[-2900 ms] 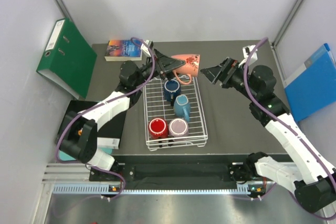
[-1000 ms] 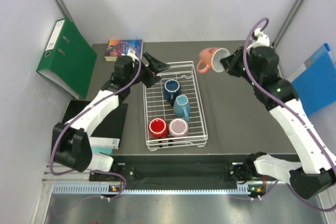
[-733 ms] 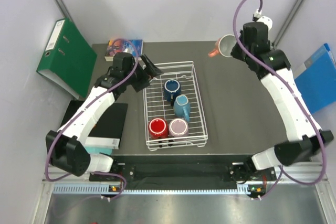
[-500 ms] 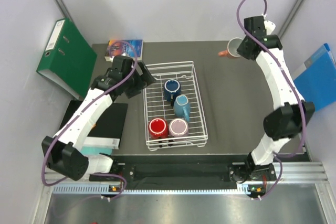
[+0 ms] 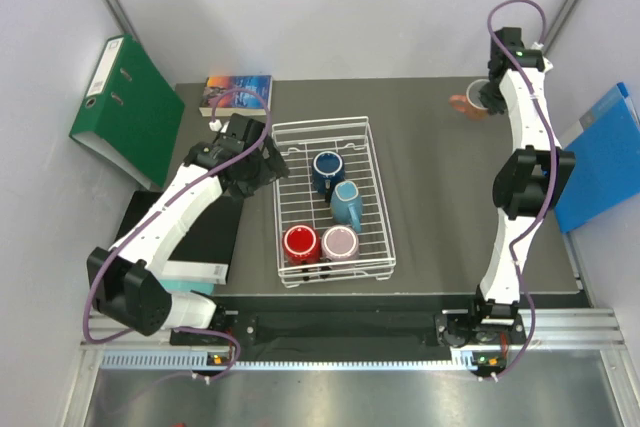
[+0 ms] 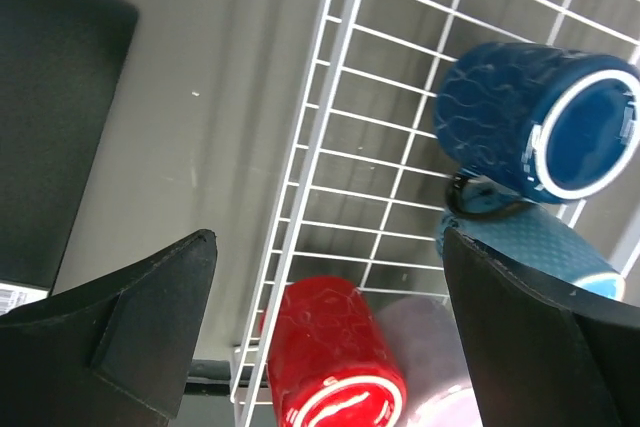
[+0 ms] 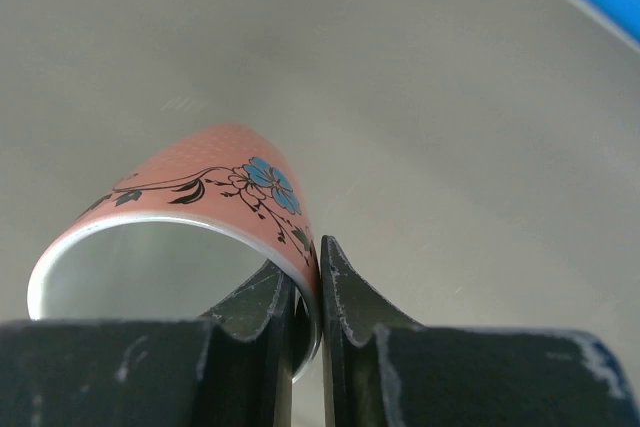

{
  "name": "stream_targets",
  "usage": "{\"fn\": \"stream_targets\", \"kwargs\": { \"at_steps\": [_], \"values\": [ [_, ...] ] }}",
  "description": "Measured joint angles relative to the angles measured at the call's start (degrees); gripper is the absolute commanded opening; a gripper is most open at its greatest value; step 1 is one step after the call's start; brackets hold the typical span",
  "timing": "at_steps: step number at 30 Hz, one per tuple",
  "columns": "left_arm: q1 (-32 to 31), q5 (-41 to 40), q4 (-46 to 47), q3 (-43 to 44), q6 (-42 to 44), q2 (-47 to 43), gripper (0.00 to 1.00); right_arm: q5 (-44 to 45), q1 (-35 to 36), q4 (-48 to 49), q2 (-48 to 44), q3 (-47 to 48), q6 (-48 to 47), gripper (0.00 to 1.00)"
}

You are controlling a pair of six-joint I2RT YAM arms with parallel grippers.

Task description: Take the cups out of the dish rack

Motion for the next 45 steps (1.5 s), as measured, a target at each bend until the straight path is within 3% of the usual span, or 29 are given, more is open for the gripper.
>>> {"fn": "stream_targets", "kwargs": {
  "at_steps": [10, 34, 38, 45],
  "values": [
    [-0.02, -1.09, -0.74, 0.13, -0.22, 4.31, 0.98, -0.15, -4.68, -0.79, 8.57, 1.97, -0.66, 0.0],
    [-0.02, 2.78, -0.26, -1.25, -3.39, 7.61, 0.97, -4.31, -10.19, 0.15, 12.46, 2.03, -8.63, 0.0],
    [-0.22, 2.91, -0.26, -1.25, -3.43, 7.65, 0.97, -4.63, -10.23, 0.46, 12.46, 1.97, -9.29, 0.22],
    [-0.79, 2.99, -0.2, -1.25, -3.41, 7.65, 0.97, -6.56, -10.16, 3.17, 12.44, -0.26, -9.49, 0.33]
  ]
}}
